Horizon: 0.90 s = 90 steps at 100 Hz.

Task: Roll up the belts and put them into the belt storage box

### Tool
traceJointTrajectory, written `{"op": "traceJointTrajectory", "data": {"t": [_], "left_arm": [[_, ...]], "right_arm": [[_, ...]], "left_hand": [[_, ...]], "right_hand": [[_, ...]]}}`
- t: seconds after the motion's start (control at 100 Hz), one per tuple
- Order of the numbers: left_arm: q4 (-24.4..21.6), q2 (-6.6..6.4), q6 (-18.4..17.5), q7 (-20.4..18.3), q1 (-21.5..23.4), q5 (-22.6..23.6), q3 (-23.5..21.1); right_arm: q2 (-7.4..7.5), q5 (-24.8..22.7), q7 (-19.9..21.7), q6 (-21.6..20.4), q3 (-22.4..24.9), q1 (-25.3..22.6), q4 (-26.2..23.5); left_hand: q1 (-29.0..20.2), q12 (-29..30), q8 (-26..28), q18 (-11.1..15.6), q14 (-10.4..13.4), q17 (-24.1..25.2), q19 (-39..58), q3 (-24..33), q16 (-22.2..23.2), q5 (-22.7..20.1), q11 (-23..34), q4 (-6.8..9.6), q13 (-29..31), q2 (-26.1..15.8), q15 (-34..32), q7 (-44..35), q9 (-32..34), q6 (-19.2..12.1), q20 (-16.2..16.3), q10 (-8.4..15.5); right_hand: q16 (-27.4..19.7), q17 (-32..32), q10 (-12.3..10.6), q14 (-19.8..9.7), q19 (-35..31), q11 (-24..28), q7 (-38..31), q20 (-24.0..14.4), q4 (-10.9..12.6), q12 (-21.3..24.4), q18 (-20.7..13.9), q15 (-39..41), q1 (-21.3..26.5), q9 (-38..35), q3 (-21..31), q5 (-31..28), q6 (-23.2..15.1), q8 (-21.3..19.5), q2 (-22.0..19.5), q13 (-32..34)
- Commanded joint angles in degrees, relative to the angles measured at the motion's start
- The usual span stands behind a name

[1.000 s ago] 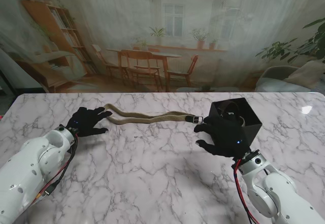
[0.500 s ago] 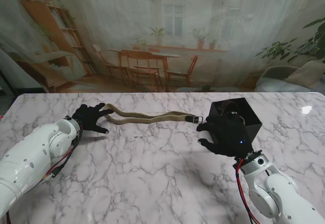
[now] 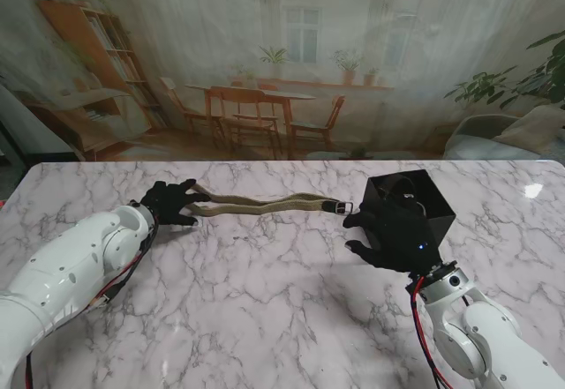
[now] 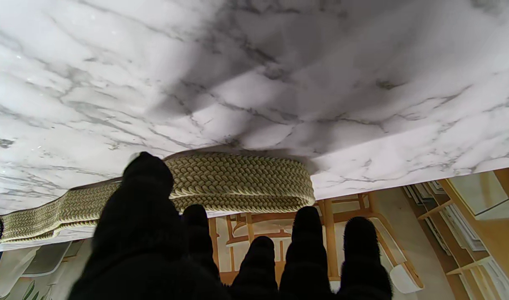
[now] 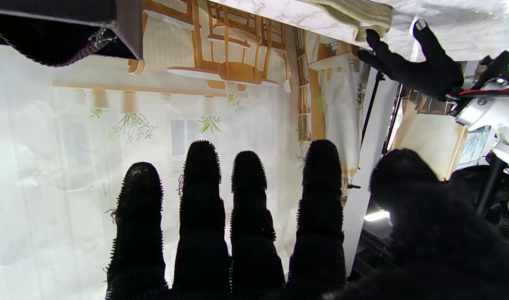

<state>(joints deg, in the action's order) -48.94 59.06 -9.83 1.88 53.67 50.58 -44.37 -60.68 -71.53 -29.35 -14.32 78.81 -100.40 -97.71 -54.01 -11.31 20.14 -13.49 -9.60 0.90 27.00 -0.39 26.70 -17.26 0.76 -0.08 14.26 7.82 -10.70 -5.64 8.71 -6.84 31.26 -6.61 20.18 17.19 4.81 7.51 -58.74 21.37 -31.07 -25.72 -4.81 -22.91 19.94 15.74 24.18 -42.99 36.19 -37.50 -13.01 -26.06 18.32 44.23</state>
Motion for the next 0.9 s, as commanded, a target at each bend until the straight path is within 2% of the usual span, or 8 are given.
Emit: {"op": "traceJointTrajectory", "data": {"t": [0.0,0.13,0.2,0.35,0.47,0.65,0.76,0.89], "left_arm": [[0.9,0.73,0.5,-0.3,-0.6,-0.7,0.8],[2.8,1.32,1.1,1.0,-1.7,-2.3,2.9],[3.2,1.41,1.3,1.4,-2.0,-2.4,3.4],[2.7,1.35,1.7,1.2,-1.7,-2.2,3.2],[2.0,1.32,1.8,1.0,-1.2,-2.0,2.4],[2.2,1.3,1.9,0.7,-1.8,-1.9,2.8],[2.9,1.41,2.2,0.1,-2.7,-2.6,4.1],[4.3,1.73,2.8,-0.3,-3.8,-3.8,6.2]], "right_arm": [[-0.12,0.0,-0.2,0.1,0.0,-0.3,0.1],[-0.11,0.0,-0.2,0.0,0.0,-0.2,0.2],[-0.1,-0.1,-0.2,0.1,-0.1,-0.2,0.2],[-0.12,0.0,-0.2,0.0,0.0,-0.2,0.3],[-0.11,-0.1,-0.3,0.0,0.1,-0.3,0.2],[-0.11,-0.1,-0.5,-0.2,0.1,-0.3,0.3],[-0.13,0.0,-0.6,-0.1,0.0,-0.1,0.4],[-0.11,0.0,-0.6,-0.1,-0.1,0.0,0.5]], "left_hand": [[-2.7,-0.1,1.5,0.9,0.7,0.9,-1.2,0.4,-0.6,-1.9,-1.0,-0.8,-2.6,-2.8,0.3,-1.9,-2.9,-2.0,0.2,0.9],[-5.6,-0.5,4.3,1.4,1.0,1.2,-0.9,0.0,-0.4,-5.7,-0.9,-0.77,-3.0,-4.9,0.1,-6.7,-2.8,-2.6,0.6,1.3],[-7.2,-0.8,10.9,1.4,1.2,1.2,-0.7,-0.1,-0.4,-7.9,-0.9,-0.85,-3.1,-3.6,0.1,-12.4,-2.7,-2.7,0.8,1.5],[-7.4,-1.3,14.7,1.5,1.2,1.2,-0.2,-0.2,-0.2,-7.7,-0.7,-0.87,-2.9,-2.5,-0.1,-15.2,-2.7,-2.1,1.1,1.6],[-5.5,-1.9,8.7,1.4,1.1,1.4,0.1,-0.2,-0.2,-6.2,-0.7,-0.54,-2.8,-3.8,-0.1,-10.9,-2.7,-1.4,1.3,1.3],[-3.8,-1.8,-2.7,1.2,0.8,1.1,0.4,-0.1,-0.2,0.1,-0.8,-0.4,-2.4,-2.0,0.0,0.6,-2.7,-0.6,1.4,1.1],[-5.1,-1.8,-3.6,1.2,0.6,1.0,0.5,0.5,-0.2,-0.3,-0.7,-0.22,-2.3,-1.8,-0.1,1.2,-2.6,-0.7,1.5,0.9],[-7.8,-2.0,-1.9,1.0,0.7,1.0,0.8,1.0,-0.2,-4.5,-0.1,-0.12,-2.1,-2.2,-0.2,-2.5,-2.3,-1.0,1.6,0.9]], "right_hand": [[0.2,-1.3,0.5,0.2,1.1,-1.2,0.0,-0.5,0.4,-0.3,1.9,-2.2,0.0,0.2,-0.8,-0.2,1.1,-0.5,-0.6,-1.7],[0.2,-1.2,0.4,0.3,1.1,-1.1,0.0,-0.6,0.4,-0.2,1.9,-2.2,0.0,0.2,-0.8,-0.2,1.0,-0.4,-0.6,-1.7],[0.2,-1.2,0.5,0.3,1.1,-1.1,-0.1,-0.6,0.4,-0.2,1.9,-2.2,0.0,0.2,-0.7,-0.2,1.1,-0.4,-0.6,-1.8],[0.1,-1.3,0.4,0.3,1.1,-1.1,-0.1,-0.6,0.4,-0.2,2.0,-2.2,0.0,0.2,-0.7,-0.2,1.1,-0.3,-0.7,-1.8],[0.1,-1.3,0.5,0.3,1.2,-1.0,-0.2,-0.7,0.4,-0.2,1.9,-2.2,0.1,0.2,-0.8,-0.2,1.1,-0.2,-0.6,-1.8],[0.1,-1.3,0.5,0.3,1.2,-1.0,-0.3,-0.7,0.3,-0.2,1.9,-2.2,0.1,0.1,-0.8,-0.2,1.1,-0.1,-0.7,-1.8],[0.1,-1.3,0.5,0.3,1.2,-1.0,-0.4,-0.7,0.3,-0.2,1.9,-2.2,0.3,0.1,-0.8,-0.2,1.2,0.0,-0.6,-1.8],[0.1,-1.2,0.4,0.3,1.2,-1.0,-0.5,-0.7,0.3,-0.3,1.8,-2.2,0.2,0.1,-0.8,-0.2,1.1,0.0,-0.6,-1.8]]}}
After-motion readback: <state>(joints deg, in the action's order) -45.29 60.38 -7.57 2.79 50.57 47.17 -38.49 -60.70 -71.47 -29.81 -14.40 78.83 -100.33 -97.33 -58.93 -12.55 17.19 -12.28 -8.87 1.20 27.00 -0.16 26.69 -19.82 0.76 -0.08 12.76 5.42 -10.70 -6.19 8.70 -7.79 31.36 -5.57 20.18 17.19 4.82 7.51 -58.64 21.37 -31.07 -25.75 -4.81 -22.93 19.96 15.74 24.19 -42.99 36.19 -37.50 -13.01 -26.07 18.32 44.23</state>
